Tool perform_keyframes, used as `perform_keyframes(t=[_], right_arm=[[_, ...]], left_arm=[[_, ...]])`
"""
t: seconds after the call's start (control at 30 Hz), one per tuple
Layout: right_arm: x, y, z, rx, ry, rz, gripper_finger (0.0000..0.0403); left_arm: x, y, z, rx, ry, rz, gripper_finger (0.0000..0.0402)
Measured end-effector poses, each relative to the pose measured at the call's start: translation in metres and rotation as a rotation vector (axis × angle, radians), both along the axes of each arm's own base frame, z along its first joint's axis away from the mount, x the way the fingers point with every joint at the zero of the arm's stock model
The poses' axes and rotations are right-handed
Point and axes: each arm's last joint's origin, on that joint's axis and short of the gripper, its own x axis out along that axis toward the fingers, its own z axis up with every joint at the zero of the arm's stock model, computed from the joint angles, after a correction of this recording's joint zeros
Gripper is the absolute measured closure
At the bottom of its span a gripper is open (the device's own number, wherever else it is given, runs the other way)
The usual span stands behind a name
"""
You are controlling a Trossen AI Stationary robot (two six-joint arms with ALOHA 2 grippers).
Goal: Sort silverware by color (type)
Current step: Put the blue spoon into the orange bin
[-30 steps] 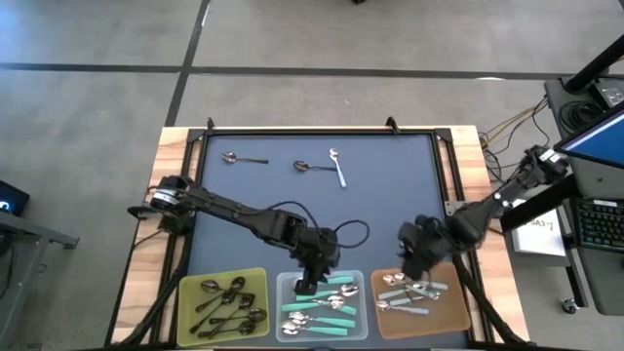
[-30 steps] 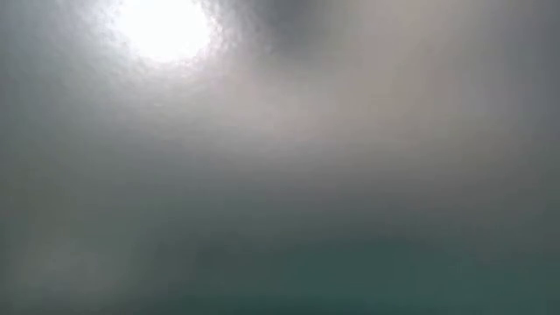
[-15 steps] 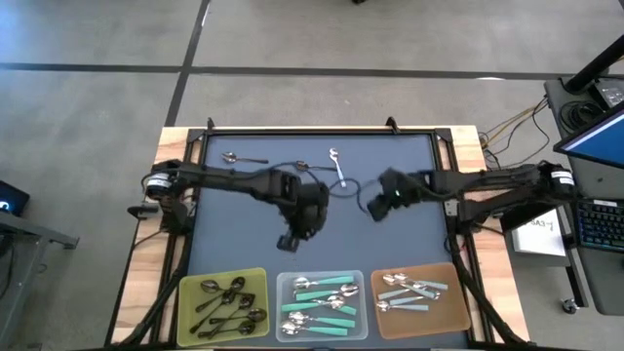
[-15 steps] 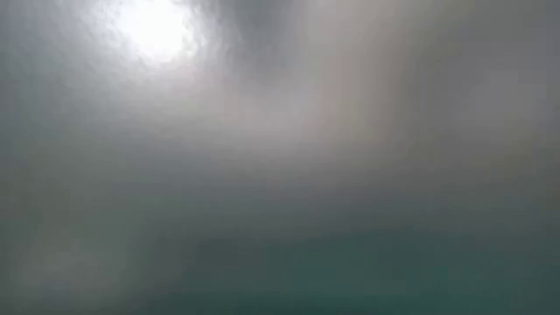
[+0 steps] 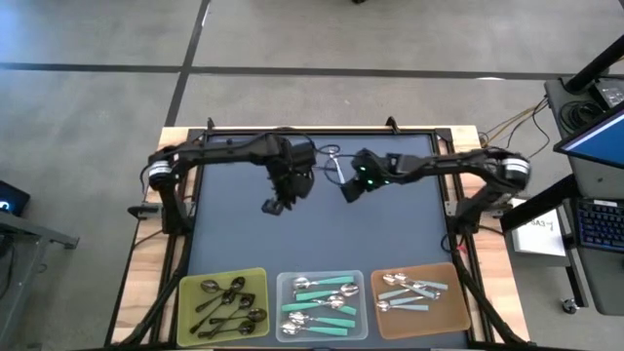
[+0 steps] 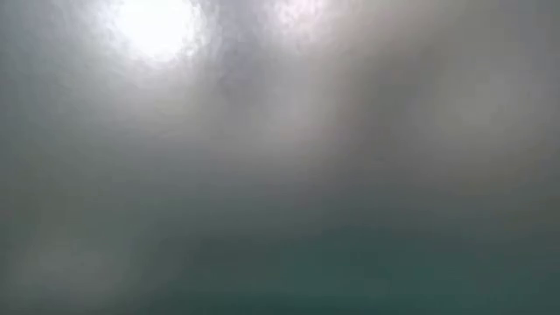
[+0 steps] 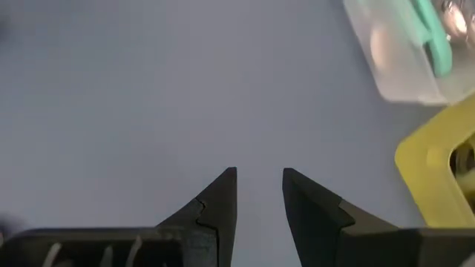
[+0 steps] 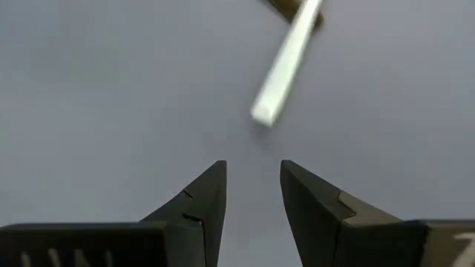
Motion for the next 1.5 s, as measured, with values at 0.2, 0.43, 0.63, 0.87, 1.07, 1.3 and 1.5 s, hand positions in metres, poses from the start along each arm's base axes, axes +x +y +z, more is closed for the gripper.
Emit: perform_keyframes(t=[0.2,0.43,0.63,0.87,1.07,1.3,1.5], right_arm=[[0.035,-0.026,-0.006,0.018,0.126,-0.007,0.0284],[0.061,-0.050,-0.022,0.016,0.216,-0.020,0.0284],[0.070,-0.063,-0.031,0.018,0.258,-0.045,0.0284],[0.071,-0.065,-0.049,0.006,0.347,-0.035,0.0314],[0.069,-0.063,-0.051,0.003,0.379,0.005,0.0371],[0.056,-0.057,-0.015,-0.011,0.350,0.019,0.0371],[0.036,-0.040,0.049,-0.099,0.276,0.118,0.0371]], left_arm=[[-0.014,0.021,-0.002,-0.017,0.058,0.010,0.0310],[-0.035,0.038,-0.012,-0.065,0.072,0.076,0.0310],[-0.050,0.045,-0.011,-0.069,0.019,0.124,0.0310],[-0.061,0.049,-0.008,-0.050,-0.038,0.176,0.0310],[-0.063,0.050,-0.011,-0.043,-0.059,0.203,0.0310],[-0.062,0.051,-0.011,-0.051,-0.063,0.242,0.0310],[-0.056,0.048,-0.009,-0.062,-0.101,0.260,0.0310]])
